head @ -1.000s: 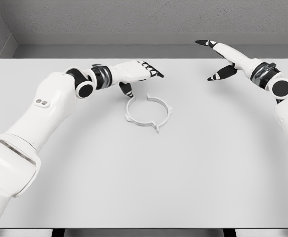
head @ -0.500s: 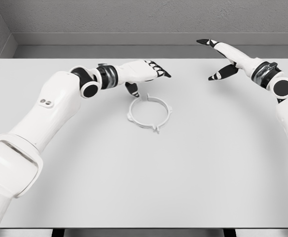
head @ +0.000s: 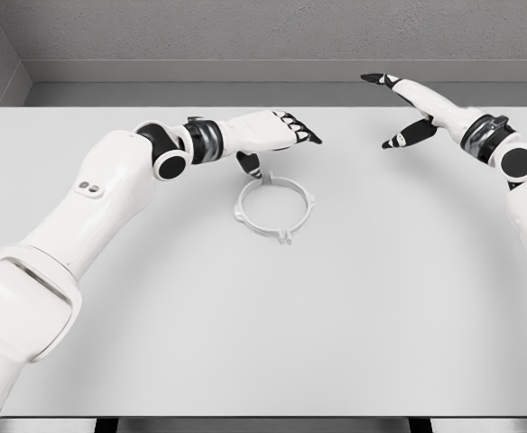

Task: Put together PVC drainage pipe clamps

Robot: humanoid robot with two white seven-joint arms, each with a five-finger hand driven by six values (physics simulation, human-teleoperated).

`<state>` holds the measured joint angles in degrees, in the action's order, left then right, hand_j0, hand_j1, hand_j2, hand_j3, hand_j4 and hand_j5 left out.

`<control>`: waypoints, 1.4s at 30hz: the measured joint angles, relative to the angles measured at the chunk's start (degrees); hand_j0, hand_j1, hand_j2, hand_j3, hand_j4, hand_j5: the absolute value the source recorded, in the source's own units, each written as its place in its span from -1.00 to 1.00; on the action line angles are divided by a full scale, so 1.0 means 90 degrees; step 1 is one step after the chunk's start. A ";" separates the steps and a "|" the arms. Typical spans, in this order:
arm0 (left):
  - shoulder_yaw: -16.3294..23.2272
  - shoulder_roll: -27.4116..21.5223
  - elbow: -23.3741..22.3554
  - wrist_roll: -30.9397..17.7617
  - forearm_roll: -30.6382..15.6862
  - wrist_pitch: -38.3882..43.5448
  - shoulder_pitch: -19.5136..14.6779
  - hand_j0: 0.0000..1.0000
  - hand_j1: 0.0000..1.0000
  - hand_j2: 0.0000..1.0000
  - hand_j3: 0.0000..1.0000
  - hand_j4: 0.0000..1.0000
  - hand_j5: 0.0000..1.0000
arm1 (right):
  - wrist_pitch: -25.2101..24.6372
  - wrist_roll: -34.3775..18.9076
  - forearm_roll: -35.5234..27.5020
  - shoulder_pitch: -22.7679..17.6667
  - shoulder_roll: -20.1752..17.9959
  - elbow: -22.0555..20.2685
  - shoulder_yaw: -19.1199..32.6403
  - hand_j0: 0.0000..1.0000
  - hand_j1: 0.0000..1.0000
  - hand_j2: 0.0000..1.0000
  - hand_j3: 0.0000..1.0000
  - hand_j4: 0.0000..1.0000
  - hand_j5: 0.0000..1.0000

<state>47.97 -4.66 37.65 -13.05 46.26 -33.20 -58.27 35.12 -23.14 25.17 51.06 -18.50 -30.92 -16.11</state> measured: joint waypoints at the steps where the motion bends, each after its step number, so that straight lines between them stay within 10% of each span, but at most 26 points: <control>1: 0.0001 -0.0011 0.0007 0.0000 -0.0002 -0.0002 0.0000 1.00 1.00 1.00 1.00 1.00 1.00 | 0.0000 0.0000 0.0000 -0.0010 -0.0001 -0.0005 0.0002 1.00 1.00 1.00 1.00 1.00 1.00; 42: 0.0267 -0.0023 0.0008 0.0088 0.0108 0.0425 0.0049 1.00 1.00 1.00 1.00 1.00 1.00 | 0.0000 -0.0115 -0.0001 -0.0020 0.0005 -0.0006 -0.0053 1.00 1.00 1.00 1.00 1.00 1.00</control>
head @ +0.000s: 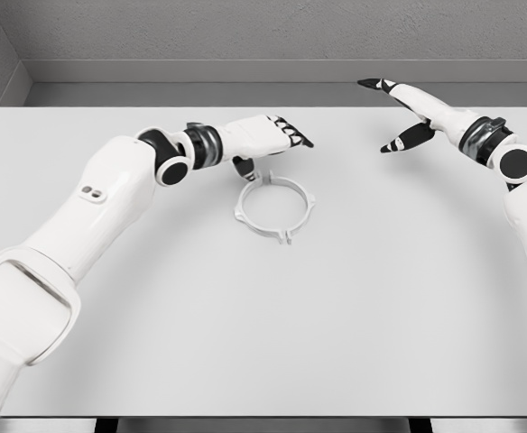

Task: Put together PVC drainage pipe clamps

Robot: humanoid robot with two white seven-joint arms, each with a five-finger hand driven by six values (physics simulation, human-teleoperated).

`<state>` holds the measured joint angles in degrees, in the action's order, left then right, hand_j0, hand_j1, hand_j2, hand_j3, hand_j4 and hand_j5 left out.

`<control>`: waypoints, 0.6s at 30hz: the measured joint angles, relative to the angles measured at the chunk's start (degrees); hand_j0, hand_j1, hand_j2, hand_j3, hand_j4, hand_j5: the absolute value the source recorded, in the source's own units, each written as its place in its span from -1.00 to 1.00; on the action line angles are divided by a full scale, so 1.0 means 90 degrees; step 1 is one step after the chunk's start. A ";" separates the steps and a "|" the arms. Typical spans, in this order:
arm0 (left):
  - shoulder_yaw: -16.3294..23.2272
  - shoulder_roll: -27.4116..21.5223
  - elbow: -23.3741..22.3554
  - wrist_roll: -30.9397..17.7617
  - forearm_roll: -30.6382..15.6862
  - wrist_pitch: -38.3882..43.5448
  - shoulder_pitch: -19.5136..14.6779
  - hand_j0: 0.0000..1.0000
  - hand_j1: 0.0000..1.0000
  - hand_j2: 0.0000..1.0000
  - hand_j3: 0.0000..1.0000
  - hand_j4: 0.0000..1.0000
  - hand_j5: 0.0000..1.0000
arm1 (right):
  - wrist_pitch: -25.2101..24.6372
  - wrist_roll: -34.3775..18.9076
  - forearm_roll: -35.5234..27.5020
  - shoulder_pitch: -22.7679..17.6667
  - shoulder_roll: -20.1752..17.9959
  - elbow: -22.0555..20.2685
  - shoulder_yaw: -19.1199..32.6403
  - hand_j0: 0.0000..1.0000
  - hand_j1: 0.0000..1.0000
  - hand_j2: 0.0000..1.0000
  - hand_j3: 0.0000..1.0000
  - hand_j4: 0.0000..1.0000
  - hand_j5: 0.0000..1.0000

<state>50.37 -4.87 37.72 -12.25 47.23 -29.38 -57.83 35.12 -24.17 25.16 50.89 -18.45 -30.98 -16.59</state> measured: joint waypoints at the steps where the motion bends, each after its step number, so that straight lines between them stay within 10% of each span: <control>1: 0.0002 0.0006 0.0004 0.0000 -0.0001 -0.0001 0.0000 1.00 1.00 1.00 1.00 1.00 1.00 | 0.0000 -0.0001 0.0000 -0.0010 0.0000 0.0000 0.0001 1.00 1.00 1.00 1.00 1.00 1.00; 18: 0.0008 0.0040 0.0035 0.0000 -0.0023 -0.0059 0.0000 1.00 1.00 1.00 1.00 1.00 1.00 | 0.0000 -0.0002 0.0000 -0.0010 0.0001 0.0000 0.0007 1.00 1.00 1.00 1.00 1.00 1.00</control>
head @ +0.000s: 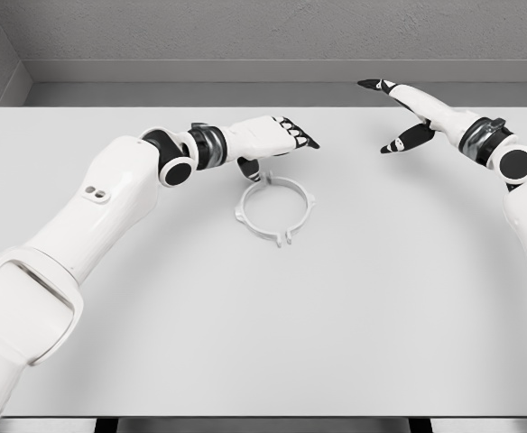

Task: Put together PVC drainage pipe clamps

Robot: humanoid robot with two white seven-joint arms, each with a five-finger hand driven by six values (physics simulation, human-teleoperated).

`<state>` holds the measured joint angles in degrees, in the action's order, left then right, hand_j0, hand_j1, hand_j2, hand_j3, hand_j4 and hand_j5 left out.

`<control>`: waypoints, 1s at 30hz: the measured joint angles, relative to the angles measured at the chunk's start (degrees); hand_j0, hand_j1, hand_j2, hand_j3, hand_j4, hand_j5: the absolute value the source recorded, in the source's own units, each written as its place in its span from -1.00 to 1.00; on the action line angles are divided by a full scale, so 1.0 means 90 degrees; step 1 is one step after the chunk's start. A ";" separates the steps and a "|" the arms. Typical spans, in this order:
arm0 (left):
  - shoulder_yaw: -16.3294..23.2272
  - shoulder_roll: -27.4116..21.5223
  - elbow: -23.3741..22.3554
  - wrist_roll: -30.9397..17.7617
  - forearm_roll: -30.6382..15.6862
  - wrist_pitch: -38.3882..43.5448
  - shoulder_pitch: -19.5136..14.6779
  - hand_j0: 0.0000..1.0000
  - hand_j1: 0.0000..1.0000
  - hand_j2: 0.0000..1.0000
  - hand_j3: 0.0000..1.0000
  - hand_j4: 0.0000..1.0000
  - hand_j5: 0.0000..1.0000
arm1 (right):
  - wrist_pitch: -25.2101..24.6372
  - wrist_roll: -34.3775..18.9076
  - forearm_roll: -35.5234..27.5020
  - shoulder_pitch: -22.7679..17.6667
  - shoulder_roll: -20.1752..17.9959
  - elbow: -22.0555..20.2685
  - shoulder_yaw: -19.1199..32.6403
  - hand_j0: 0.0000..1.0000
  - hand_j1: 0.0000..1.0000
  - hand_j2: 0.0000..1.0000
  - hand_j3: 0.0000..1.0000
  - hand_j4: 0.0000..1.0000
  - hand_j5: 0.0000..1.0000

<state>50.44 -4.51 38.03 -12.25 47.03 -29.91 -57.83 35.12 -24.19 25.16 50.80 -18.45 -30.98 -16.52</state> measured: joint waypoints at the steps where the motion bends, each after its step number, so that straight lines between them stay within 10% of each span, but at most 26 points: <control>1: 0.0000 0.0000 0.0000 0.0000 0.0000 -0.0004 0.0000 1.00 1.00 1.00 1.00 1.00 1.00 | 0.0000 0.0000 0.0000 0.0000 -0.0001 -0.0003 0.0000 1.00 1.00 1.00 1.00 1.00 1.00; 18: -0.0034 0.0019 0.0017 0.0006 -0.0026 -0.0014 -0.0019 1.00 1.00 1.00 1.00 1.00 1.00 | 0.0000 -0.0002 0.0000 0.0000 -0.0002 -0.0009 -0.0002 1.00 1.00 1.00 1.00 1.00 1.00; 24: -0.0746 -0.0402 0.0024 -0.0043 -0.0095 -0.0480 -0.0088 1.00 1.00 1.00 1.00 1.00 1.00 | 0.0000 -0.0032 0.0006 0.0000 -0.0008 -0.0023 -0.0006 1.00 1.00 1.00 1.00 1.00 1.00; 30: -0.0870 -0.1278 0.0809 -0.0133 -0.1707 -0.0564 0.0380 1.00 1.00 1.00 1.00 1.00 1.00 | 0.0000 -0.0122 0.0007 0.0000 0.0001 -0.0028 -0.0167 1.00 1.00 1.00 1.00 1.00 1.00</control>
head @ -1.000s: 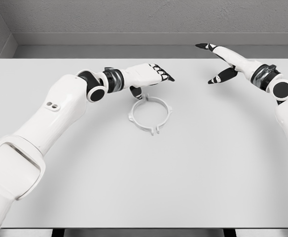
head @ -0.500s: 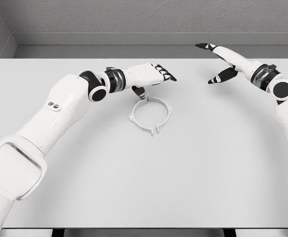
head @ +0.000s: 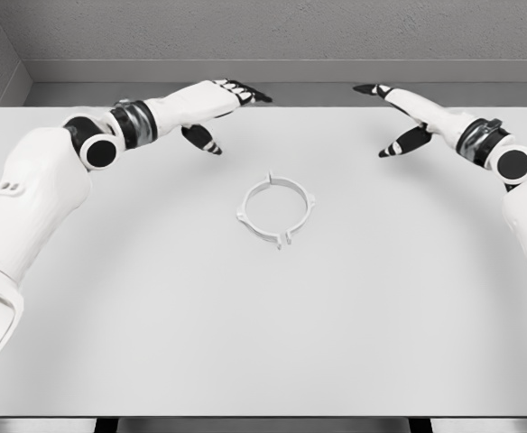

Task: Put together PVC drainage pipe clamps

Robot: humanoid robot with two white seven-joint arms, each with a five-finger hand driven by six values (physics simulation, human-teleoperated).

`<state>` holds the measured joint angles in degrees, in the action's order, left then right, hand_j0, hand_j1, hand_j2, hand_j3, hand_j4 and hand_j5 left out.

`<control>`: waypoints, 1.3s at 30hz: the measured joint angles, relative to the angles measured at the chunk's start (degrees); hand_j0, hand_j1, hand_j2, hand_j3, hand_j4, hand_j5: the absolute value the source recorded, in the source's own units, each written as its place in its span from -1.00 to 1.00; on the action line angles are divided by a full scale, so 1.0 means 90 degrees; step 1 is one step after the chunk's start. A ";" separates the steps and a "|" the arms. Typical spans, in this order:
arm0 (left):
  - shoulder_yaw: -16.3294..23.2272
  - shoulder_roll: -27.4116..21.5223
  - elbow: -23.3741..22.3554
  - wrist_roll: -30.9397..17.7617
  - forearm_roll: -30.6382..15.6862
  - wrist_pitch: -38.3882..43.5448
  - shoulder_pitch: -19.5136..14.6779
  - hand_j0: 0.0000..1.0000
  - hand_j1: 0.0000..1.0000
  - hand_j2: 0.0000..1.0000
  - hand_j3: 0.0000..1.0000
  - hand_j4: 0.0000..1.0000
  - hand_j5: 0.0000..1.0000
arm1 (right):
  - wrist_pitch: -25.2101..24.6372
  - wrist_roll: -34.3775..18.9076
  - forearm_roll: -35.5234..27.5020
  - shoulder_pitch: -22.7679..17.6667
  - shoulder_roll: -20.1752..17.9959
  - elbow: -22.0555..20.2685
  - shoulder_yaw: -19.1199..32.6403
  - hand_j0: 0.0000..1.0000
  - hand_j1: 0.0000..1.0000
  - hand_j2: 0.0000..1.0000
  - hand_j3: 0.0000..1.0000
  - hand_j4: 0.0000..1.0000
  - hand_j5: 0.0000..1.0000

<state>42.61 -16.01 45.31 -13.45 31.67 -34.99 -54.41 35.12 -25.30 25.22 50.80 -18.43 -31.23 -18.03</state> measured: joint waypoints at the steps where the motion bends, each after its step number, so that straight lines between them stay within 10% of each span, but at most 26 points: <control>1: 0.0005 -0.0164 0.0453 -0.0044 -0.0132 -0.0005 0.0195 1.00 1.00 1.00 1.00 1.00 1.00 | 0.0001 -0.0004 0.0001 0.0000 0.0006 0.0000 -0.0036 1.00 1.00 1.00 1.00 1.00 1.00; 11: 0.0031 -0.1274 0.3889 -0.0471 -0.0473 -0.0011 0.1260 1.00 1.00 1.00 1.00 1.00 1.00 | 0.0001 -0.0015 0.0003 -0.0039 0.0027 -0.0168 -0.0479 1.00 1.00 1.00 1.00 1.00 1.00; 15: 0.0114 -0.1514 0.4482 -0.0787 -0.0474 -0.0010 0.1397 1.00 1.00 1.00 1.00 1.00 1.00 | 0.0001 -0.0015 -0.0002 -0.0049 0.0027 -0.0240 -0.0568 1.00 1.00 1.00 1.00 1.00 1.00; 24: 0.0246 -0.0616 0.3467 -0.1549 -0.0175 -0.0015 0.1397 1.00 1.00 1.00 1.00 1.00 1.00 | -0.0001 -0.0022 -0.0097 -0.0244 -0.0204 -0.0196 0.0202 1.00 1.00 1.00 1.00 1.00 1.00; 39: 0.0257 -0.0298 0.3249 -0.1624 -0.0125 -0.0015 0.1397 1.00 1.00 1.00 1.00 1.00 1.00 | 0.0002 -0.0482 -0.0075 -0.0361 -0.0255 -0.0644 0.0139 1.00 1.00 1.00 1.00 1.00 1.00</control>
<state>44.92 -18.69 74.56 -28.06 30.54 -35.12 -41.84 35.13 -29.63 24.55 47.55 -20.73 -37.02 -16.78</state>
